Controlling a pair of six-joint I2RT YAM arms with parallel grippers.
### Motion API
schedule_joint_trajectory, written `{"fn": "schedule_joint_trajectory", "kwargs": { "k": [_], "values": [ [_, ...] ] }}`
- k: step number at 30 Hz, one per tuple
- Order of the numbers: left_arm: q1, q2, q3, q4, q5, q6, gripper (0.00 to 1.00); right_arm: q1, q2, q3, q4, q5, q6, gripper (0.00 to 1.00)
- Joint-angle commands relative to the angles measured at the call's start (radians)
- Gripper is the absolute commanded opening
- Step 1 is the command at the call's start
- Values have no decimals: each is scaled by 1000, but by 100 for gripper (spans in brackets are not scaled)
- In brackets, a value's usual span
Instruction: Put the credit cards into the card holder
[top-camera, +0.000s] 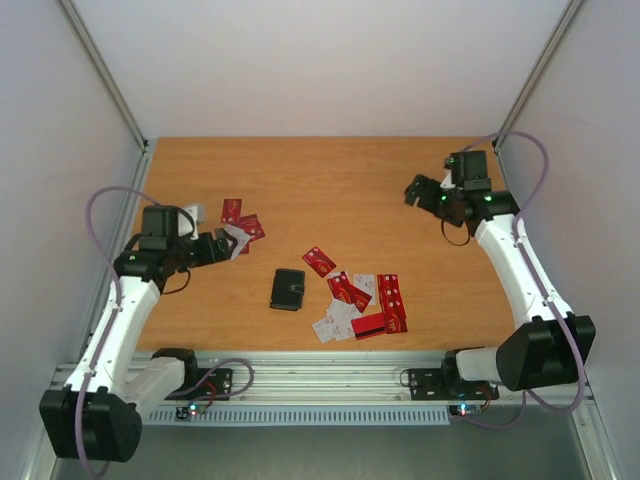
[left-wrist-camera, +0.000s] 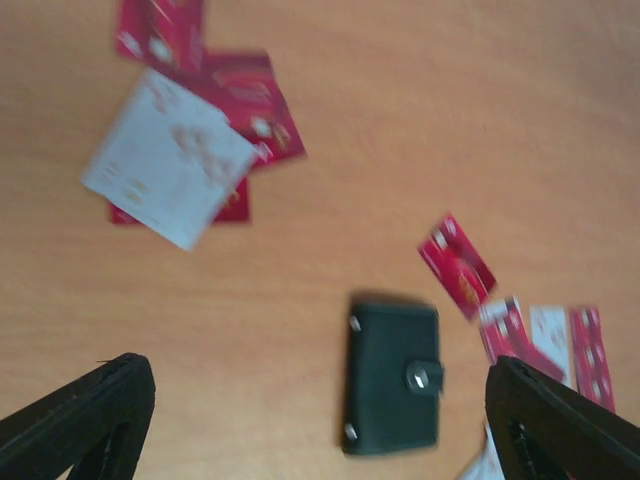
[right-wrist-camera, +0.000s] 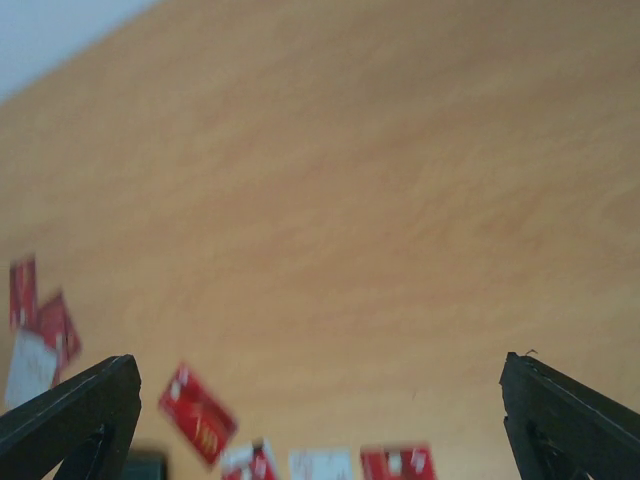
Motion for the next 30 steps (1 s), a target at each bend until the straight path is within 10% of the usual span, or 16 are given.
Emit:
{"fn": "schedule_joint_trajectory", "kwargs": {
  "k": [1,14,30],
  "values": [
    [-99,36,-11,-134,93,-30,90,152,-27,41,-286,-31,8,98],
    [-399,370,-32,-16,5,-133,64,406,58,32,-357,20,70,98],
    [-426,582,10,118,36,-113,43,430,81,-3,-370,19,92,98]
  ]
}}
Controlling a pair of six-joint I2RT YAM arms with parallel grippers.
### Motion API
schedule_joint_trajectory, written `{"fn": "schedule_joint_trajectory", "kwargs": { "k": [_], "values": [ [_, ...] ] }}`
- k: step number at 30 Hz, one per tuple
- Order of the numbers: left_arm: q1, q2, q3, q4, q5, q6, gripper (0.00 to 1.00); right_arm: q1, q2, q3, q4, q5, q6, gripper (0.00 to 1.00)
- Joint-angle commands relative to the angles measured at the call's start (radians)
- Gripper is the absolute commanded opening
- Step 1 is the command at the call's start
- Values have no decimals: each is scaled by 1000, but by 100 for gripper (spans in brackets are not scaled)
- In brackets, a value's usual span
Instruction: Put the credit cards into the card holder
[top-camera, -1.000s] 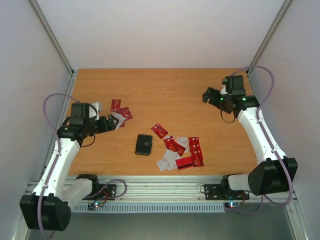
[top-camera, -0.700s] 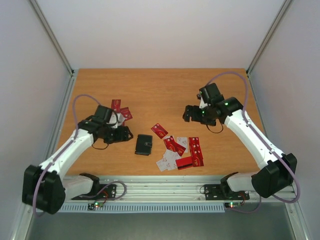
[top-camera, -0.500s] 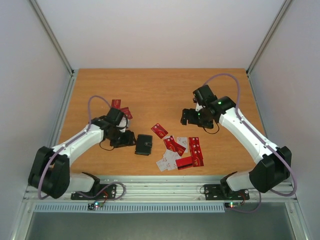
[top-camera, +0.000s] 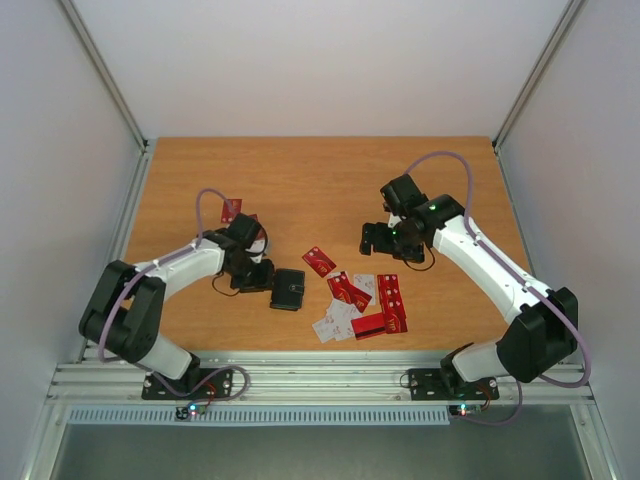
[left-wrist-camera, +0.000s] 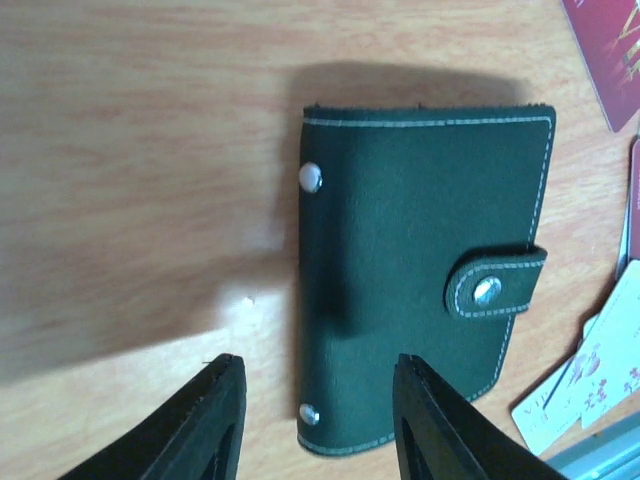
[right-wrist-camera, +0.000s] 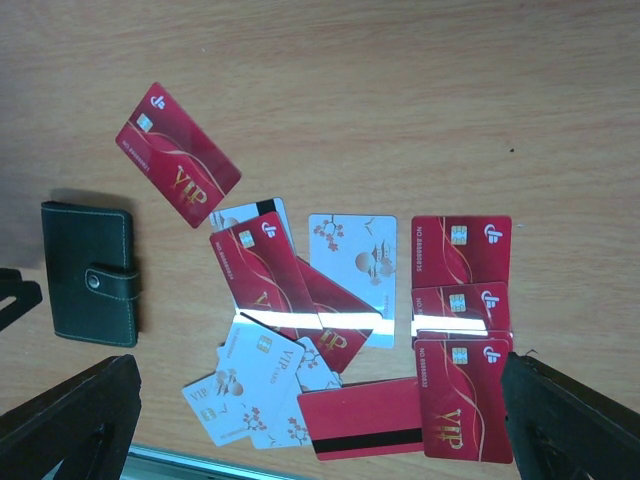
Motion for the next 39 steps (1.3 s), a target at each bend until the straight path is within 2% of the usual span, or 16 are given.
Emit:
{"fn": "schedule_joint_trajectory", "kwargs": {
  "k": [1,7,12,20,31,39],
  "values": [
    [-10,50,30,82,19,3,43,9,9,2,-22,5,12,98],
    [-14,114,40,113,23,4,38,9,6,-1,-27,3,12,99],
    [-18,146,32,153,53,6,30,9,-3,-13,-30,7,17,99],
    [-19,122,-2,224,84,-23,1,9,4,-7,-22,-11,6,98],
    [-19,-106,-3,205,123,-80,0,27,35,33,34,-113,7,99],
    [-20,-208,34,160,113,-123,0,30,68,46,171,-278,116,97]
  ]
}}
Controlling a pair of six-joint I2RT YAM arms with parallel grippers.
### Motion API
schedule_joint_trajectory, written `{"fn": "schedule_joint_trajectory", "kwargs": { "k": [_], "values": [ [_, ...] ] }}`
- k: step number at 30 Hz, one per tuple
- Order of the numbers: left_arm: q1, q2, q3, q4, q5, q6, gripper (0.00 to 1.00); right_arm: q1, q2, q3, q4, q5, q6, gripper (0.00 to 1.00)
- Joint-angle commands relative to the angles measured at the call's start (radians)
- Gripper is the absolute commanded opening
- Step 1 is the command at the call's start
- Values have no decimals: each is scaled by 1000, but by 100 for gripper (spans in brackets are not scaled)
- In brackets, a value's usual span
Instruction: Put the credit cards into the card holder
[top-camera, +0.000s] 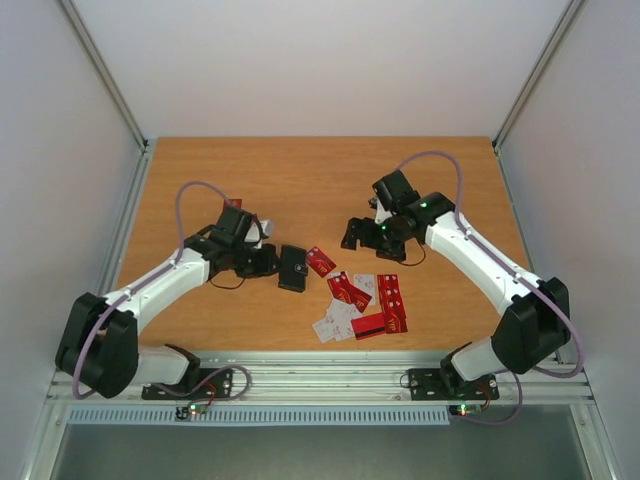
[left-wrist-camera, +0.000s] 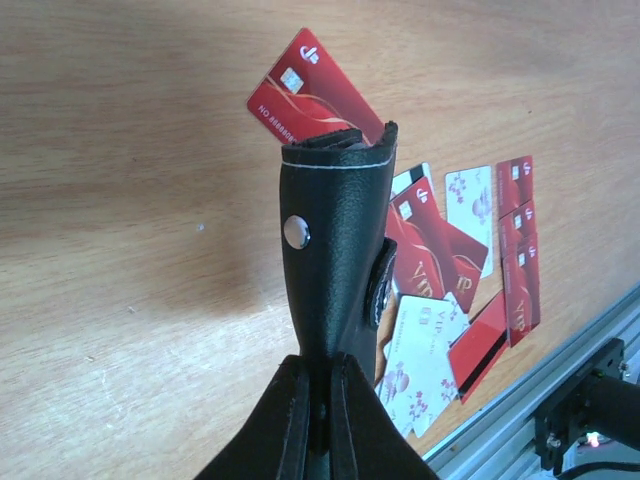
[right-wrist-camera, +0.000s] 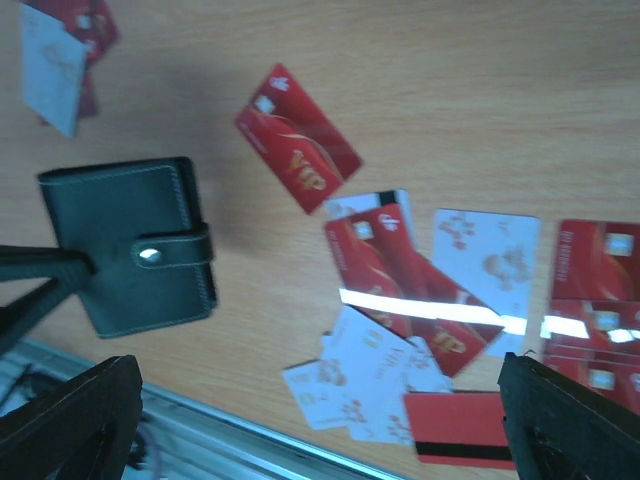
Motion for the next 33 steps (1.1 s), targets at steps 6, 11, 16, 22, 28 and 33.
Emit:
{"fn": "schedule_joint_trajectory", "kwargs": {
  "k": [6,11,16,22,28,33],
  "values": [
    [-9,-66,106,-47,4,-49,0,27,55,56,168,-204,113,89],
    [-15,-51,151,-55,5,-54,0,54,98,103,156,-219,105,80],
    [-24,-30,190,-48,7,-73,0,83,147,159,143,-234,85,69],
    [-34,-8,248,-67,5,-78,0,111,194,203,115,-234,67,53],
    [-62,14,302,-89,-15,-70,0,139,233,258,78,-211,25,51],
    [-96,20,330,-109,-34,-66,0,146,248,281,40,-160,5,46]
  ]
}}
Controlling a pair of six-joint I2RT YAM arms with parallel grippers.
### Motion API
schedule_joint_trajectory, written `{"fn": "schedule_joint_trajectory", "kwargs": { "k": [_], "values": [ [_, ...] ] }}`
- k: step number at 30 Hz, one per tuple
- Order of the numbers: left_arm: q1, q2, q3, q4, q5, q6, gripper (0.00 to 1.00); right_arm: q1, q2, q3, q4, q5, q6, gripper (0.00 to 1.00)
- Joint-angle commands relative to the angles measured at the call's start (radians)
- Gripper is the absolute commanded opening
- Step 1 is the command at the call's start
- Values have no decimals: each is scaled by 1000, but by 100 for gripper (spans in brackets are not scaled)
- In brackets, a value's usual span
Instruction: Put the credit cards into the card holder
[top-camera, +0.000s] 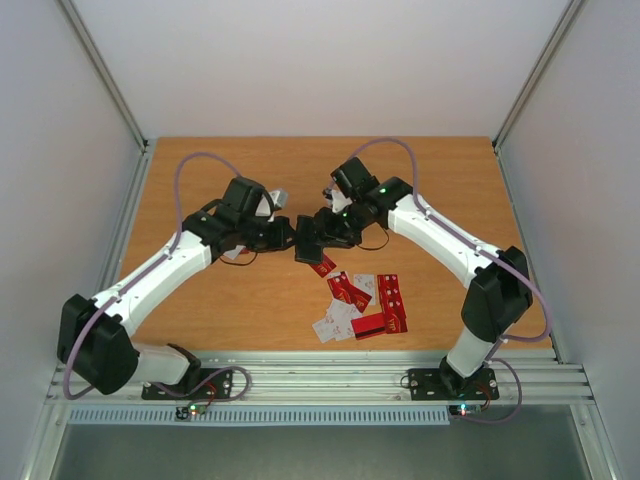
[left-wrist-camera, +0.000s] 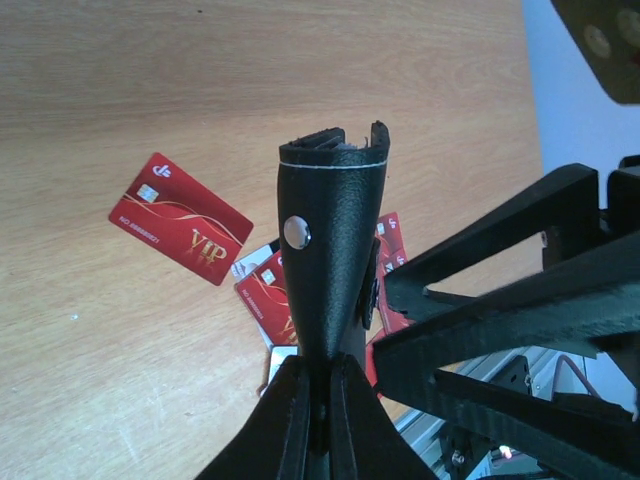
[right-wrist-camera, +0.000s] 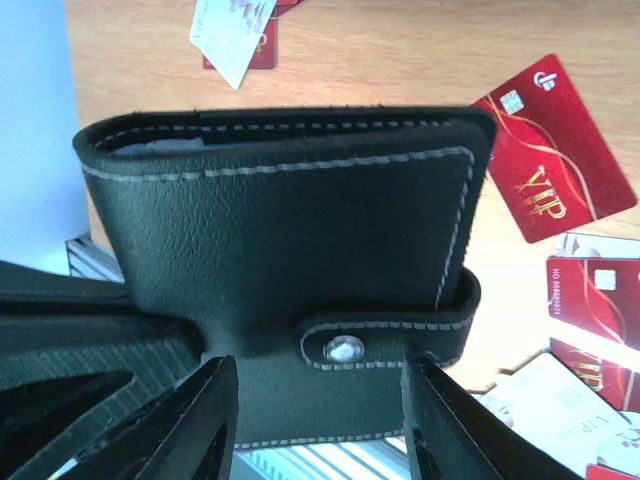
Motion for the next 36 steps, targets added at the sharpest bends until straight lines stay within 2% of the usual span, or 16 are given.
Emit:
{"fn": "schedule_joint_trajectory", "kwargs": {
  "k": [1,13,23,36],
  "values": [
    [-31,10,51,-12,-14,3,0,10,16,39,-60,53,-37,46],
    [-52,-15,70,-4,1,6,0,12,38,43,-96,89,-54,31],
    [-52,-33,66,10,-2,6,0,12,62,60,-132,99,-63,2],
    [-52,-65,52,-18,-51,12,0,12,38,24,-194,217,-102,1]
  ]
}}
